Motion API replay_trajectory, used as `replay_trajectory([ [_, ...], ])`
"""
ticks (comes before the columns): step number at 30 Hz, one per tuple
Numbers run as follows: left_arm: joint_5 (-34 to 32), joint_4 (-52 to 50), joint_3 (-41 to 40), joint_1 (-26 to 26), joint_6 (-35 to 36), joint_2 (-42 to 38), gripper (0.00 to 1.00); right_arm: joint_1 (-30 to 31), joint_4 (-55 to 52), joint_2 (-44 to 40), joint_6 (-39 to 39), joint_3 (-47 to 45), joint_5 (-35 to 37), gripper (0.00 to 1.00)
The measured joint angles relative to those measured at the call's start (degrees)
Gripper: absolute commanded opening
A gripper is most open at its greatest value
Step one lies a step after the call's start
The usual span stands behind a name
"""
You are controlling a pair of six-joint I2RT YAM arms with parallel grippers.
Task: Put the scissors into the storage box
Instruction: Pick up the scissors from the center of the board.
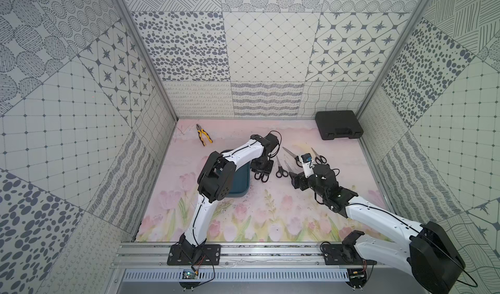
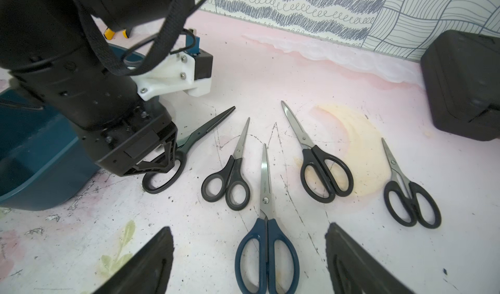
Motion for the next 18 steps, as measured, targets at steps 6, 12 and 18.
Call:
replay_trajectory([
  [6, -0.15, -0.09, 0.81, 0.0, -0.04, 1.79, 0.42, 0.02, -0.02, -0.02, 0.28, 0.0, 0.17, 0.9],
  [12, -1.42, -1.33, 1.73, -0.17, -0.17, 2.6, 0.27, 0.04, -0.02, -0.33, 0.44, 0.0, 0.81, 0.9],
  [18, -2.16, -1.25, 1.79, -0.66, -0.26, 2.6, 0.18, 0.04, 0.02, -0.55, 0.46, 0.0, 1.11, 0.91],
])
